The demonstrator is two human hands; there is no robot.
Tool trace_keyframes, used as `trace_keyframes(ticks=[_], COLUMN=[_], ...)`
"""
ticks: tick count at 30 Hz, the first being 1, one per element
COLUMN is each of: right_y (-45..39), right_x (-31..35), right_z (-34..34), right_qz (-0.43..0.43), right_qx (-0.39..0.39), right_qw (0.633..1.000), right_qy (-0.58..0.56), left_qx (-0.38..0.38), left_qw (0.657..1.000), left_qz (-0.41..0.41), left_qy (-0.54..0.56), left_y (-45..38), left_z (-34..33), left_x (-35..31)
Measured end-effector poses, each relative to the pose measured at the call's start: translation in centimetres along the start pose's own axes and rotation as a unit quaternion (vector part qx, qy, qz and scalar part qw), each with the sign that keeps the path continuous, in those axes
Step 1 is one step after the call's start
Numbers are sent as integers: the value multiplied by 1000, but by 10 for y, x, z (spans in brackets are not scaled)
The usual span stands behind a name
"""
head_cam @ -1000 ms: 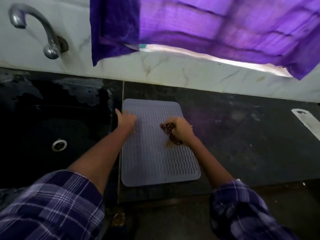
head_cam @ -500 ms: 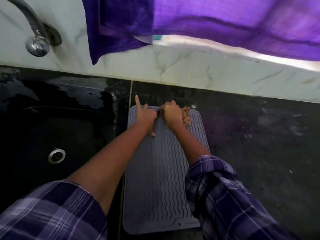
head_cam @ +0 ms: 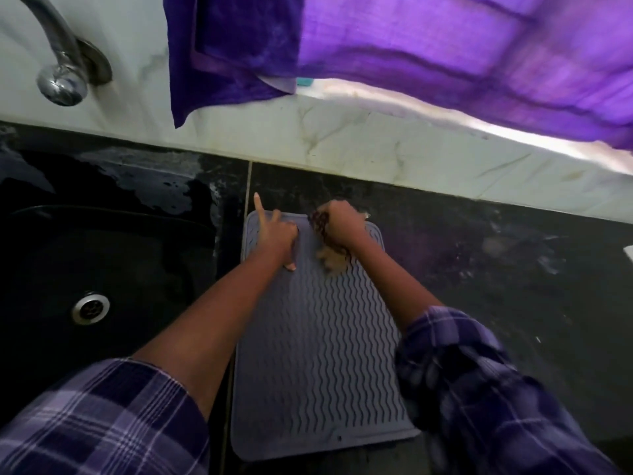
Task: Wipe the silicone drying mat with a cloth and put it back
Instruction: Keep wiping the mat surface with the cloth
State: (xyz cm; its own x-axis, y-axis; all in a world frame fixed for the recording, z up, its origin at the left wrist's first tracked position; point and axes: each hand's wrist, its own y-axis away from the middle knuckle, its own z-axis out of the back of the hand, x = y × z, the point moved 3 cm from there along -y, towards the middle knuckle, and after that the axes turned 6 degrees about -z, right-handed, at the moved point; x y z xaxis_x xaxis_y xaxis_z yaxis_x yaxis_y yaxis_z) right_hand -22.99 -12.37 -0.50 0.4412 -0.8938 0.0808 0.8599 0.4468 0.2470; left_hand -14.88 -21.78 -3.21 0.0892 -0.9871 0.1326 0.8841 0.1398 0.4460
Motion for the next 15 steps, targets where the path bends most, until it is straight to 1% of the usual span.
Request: trace_keyframes(ticks=[1,3,5,6,8,10,11,12,13,14,15], right_y=[-7,-8,8,24,66,106,114,113,104,90,75], right_x=[2,5,7,4,-6,-16,-23,-28,-29,-29,-28], right_z=[-6,-27,-39,-42,-42,-40,-38,-32,-24,-15,-7], right_qz=[-8,-14,-3,6,48,95,102,105,101,86,65], right_qx=[-25,-50,-73,-70,-18,90,149,191,207,190,143], right_qw=[1000,999,996,996,997,989,981,973,971,977,987], right_qy=[3,16,43,53,54,64,75,78,68,47,25], left_qx=[7,11,2,-1,-6,-1,4,6,9,9,9], left_qw=[1000,1000,1000,1000,1000,1000,1000,1000,1000,1000,999], left_qz=[2,-2,0,-1,-9,-10,-7,-4,-1,2,6], left_qy=[-4,-14,-13,-14,-8,-3,-6,-10,-16,-24,-31], left_y=[0,0,2,5,7,7,7,6,6,5,3], left_z=[-2,-3,-1,1,5,7,8,9,11,11,10], left_x=[-1,-1,1,1,2,3,2,1,-1,-3,-5])
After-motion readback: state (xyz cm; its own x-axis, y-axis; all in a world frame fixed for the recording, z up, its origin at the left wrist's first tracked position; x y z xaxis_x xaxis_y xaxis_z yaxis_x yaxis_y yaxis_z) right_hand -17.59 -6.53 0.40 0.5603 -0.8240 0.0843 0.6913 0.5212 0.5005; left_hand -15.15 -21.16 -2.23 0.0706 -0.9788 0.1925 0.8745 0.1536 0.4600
